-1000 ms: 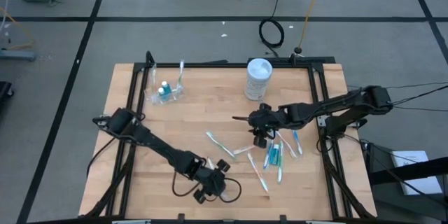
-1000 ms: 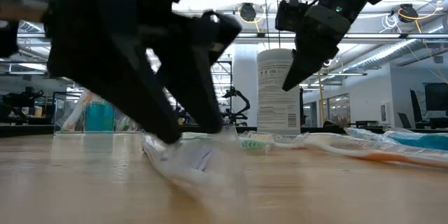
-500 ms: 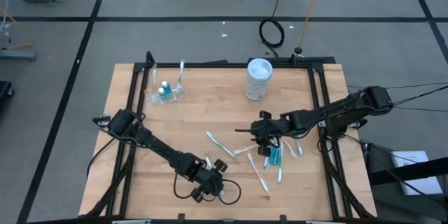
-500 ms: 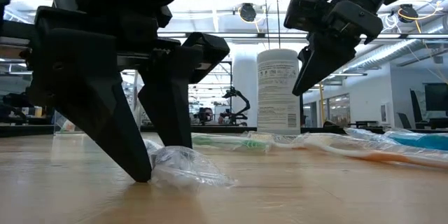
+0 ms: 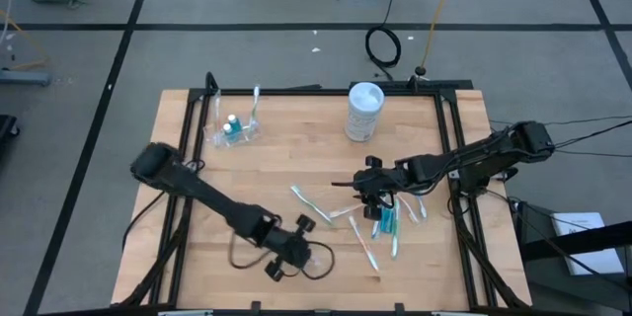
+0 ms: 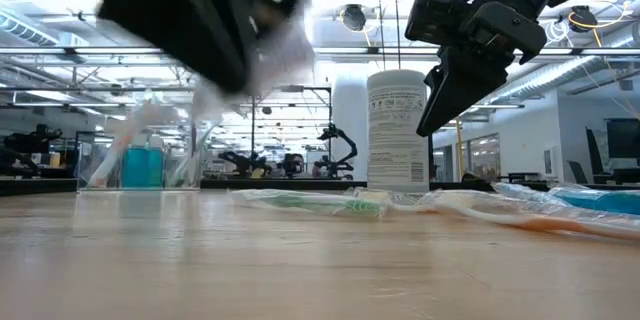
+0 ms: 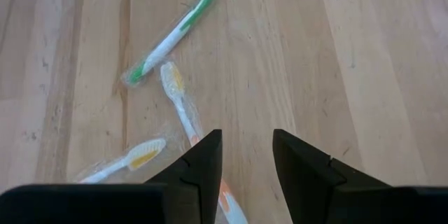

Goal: Pick & Place toothbrushing station
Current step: Put the violet toothbrush into the transparent organizer

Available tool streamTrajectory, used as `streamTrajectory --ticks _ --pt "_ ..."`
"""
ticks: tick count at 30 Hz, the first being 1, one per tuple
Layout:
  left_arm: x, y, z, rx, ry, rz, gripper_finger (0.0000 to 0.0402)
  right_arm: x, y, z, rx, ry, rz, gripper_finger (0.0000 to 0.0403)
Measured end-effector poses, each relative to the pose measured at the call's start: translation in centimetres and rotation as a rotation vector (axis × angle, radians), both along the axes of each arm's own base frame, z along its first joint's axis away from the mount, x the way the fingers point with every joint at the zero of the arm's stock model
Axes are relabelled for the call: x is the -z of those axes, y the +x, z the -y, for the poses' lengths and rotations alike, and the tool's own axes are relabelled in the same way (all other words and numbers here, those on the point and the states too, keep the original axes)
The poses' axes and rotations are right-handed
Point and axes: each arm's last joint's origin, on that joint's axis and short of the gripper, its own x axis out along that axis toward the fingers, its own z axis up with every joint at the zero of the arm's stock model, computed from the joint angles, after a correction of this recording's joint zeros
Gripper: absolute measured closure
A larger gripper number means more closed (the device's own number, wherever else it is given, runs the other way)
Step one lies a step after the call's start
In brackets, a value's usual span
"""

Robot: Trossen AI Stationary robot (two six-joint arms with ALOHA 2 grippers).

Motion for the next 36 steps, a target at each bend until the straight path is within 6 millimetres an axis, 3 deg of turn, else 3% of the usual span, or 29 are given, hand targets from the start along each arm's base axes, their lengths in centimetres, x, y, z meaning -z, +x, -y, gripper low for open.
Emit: streamTrajectory --ticks 8,11,14,18,28,32,36 --pt "-11.2 -7.0 -2.8 -0.277 0.093 0.283 0.0393 0.0 0.0 0.0 0.0 0.0 0.003 0.0282" --pt "-13.7 -9.3 -4.5 -0.508 0.181 0.457 0.0389 0.0 0.0 0.0 0.0 0.0 0.004 0.0282" --pt "-14.7 -11.5 -6.8 -0.84 0.292 0.646 0.0395 -0.1 0.1 0.0 0.0 0.001 0.01 0.0282" --pt "-12.9 -14.0 -9.8 -1.13 0.329 0.787 0.0395 -0.2 0.2 0.0 0.0 0.003 0.026 0.0282" --pt "-3.3 -18.6 -16.1 -1.587 0.218 1.015 0.0386 -0.6 0.7 -0.1 -0.005 0.009 0.094 0.0282" --pt "-1.5 -19.1 -18.0 -1.694 0.291 1.019 0.0386 -0.8 0.9 -0.1 -0.005 0.013 0.121 0.0282" --pt "-1.2 -19.1 -19.6 -1.798 0.347 1.023 0.0385 -0.8 0.9 -0.1 -0.02 0.0 0.122 0.0282"
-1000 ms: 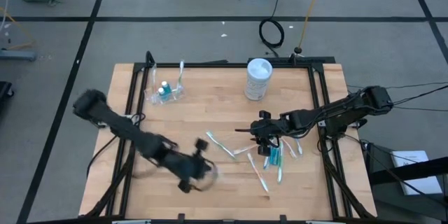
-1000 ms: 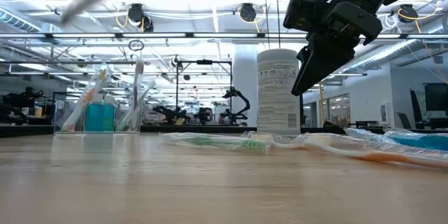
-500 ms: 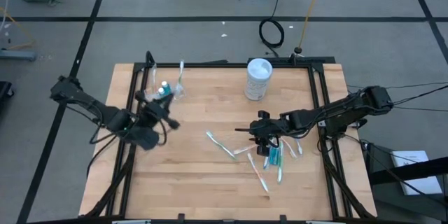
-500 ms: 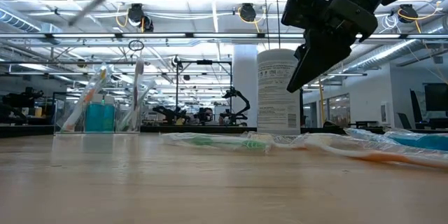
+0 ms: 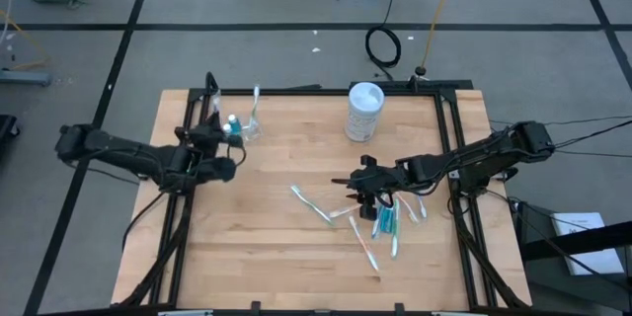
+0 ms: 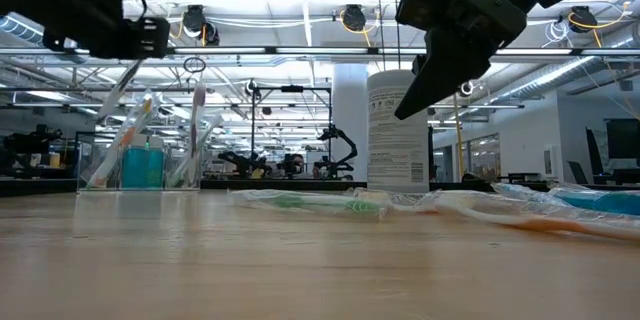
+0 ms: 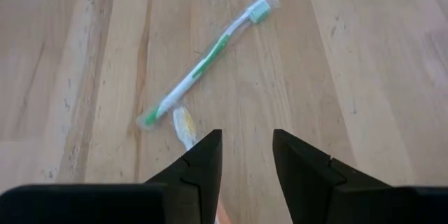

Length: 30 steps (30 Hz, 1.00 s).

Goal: Pick & Place toothbrushing station
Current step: Put the violet toothbrush into the transparent organizer

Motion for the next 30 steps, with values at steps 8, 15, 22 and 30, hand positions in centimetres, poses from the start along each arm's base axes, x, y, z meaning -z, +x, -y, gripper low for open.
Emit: streamTrajectory --ticks 8,15,22,30 --pt "0.0 -0.8 -3.5 -0.255 0.002 -0.002 0.0385 0.0 0.0 0.0 -0.006 -0.007 0.0 0.0282" --pt "0.3 -1.2 -5.3 -0.355 -0.033 0.044 0.0385 0.0 0.0 0.0 -0.006 -0.007 0.0 0.0282" --pt "2.3 -0.4 -6.5 -0.43 -0.011 0.047 0.0385 -0.2 0.1 0.0 -0.018 -0.016 0.022 0.0282" --pt "5.0 0.6 -7.5 -0.437 -0.068 -0.068 0.0385 -0.4 0.4 -0.1 -0.059 -0.055 0.062 0.0282"
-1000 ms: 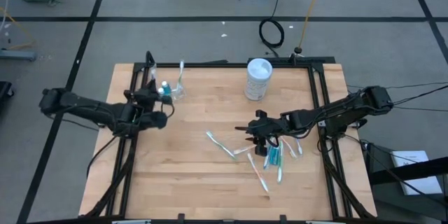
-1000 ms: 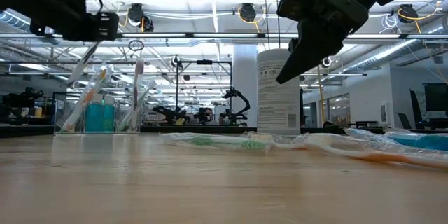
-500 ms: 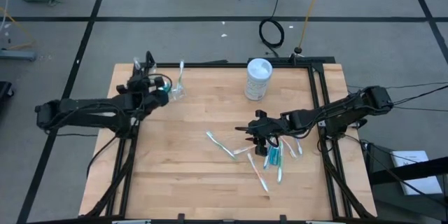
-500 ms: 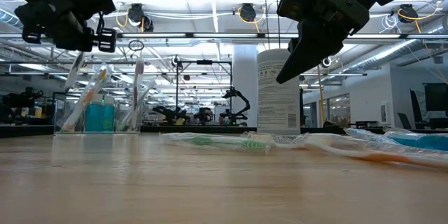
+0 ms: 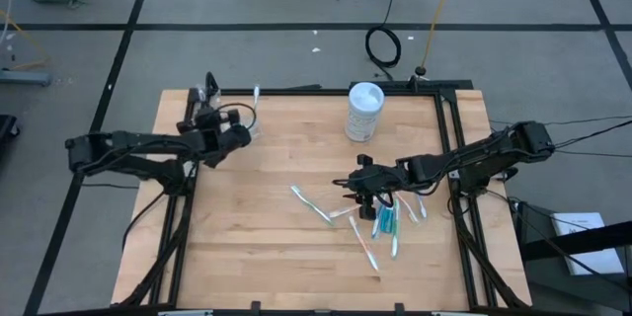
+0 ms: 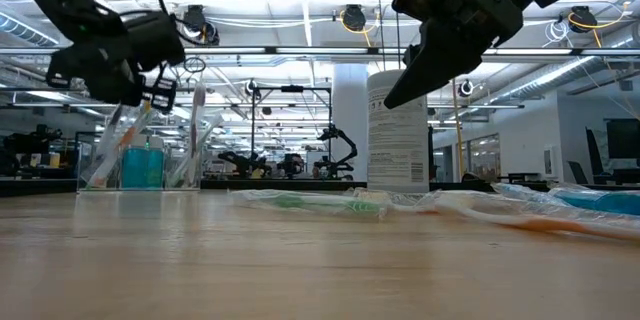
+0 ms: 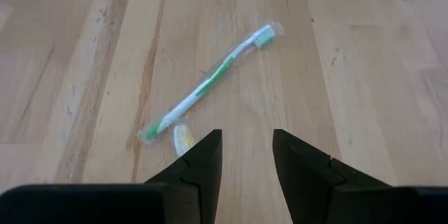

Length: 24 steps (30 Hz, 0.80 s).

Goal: Pick & Place toothbrushing station
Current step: Put the violet toothbrush into the transparent organizer

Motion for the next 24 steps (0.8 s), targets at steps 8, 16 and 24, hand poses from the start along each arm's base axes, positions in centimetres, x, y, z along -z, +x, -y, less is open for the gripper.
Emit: streamTrajectory --ticks 8,16,24 --pt "1.3 0.5 0.3 0.057 -0.1 -0.133 0.0385 0.0 0.0 0.0 -0.005 -0.007 -0.002 0.0282" --pt "1.8 0.3 0.6 0.161 -0.289 -0.129 0.0385 0.0 0.0 0.0 -0.077 -0.09 0.0 0.0282" --pt "1.9 0.2 0.4 0.171 -0.328 -0.217 0.0376 0.0 0.1 1.0 -0.063 -0.114 -0.002 0.0282"
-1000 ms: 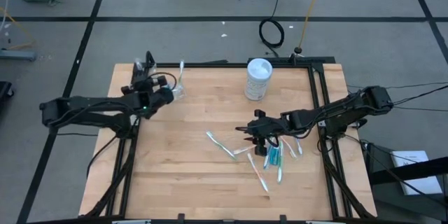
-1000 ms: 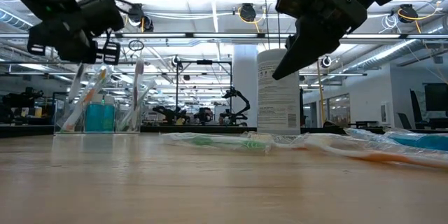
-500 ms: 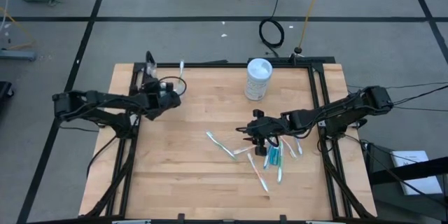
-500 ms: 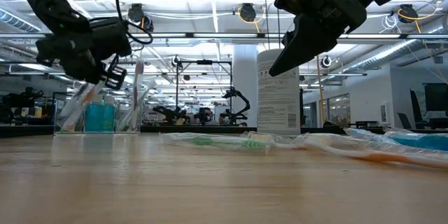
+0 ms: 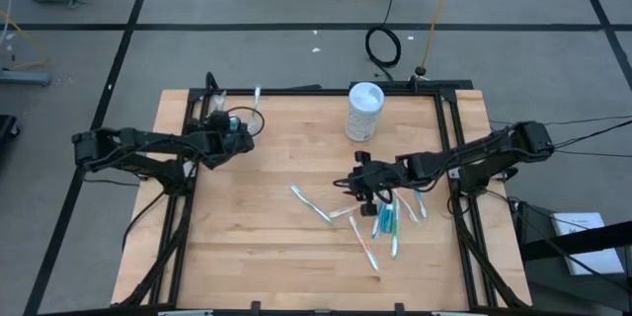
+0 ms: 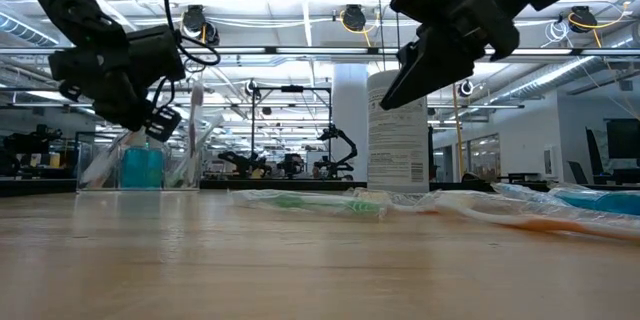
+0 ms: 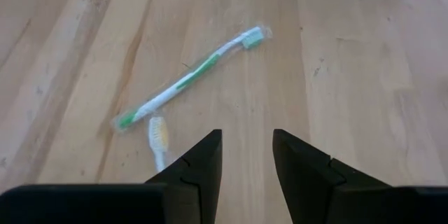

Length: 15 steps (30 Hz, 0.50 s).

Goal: Pick & Place toothbrushing station
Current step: Put the violet toothbrush into the transparent organizer

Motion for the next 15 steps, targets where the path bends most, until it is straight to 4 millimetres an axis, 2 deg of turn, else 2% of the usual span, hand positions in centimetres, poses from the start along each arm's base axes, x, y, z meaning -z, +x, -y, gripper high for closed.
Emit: streamTrajectory --ticks 6,10,15 --pt "0.2 -0.4 -0.8 -0.011 -0.077 -0.015 0.0328 -0.1 0.2 0.7 0.052 0.033 0.02 0.0282" --pt "0.0 -0.3 -1.1 -0.009 -0.101 -0.011 0.0292 -0.8 0.7 1.0 0.051 0.029 0.1 0.0282" --pt "-1.9 0.8 -0.9 0.083 -0.239 0.125 0.027 -1.6 1.2 1.2 0.061 0.044 0.202 0.0282"
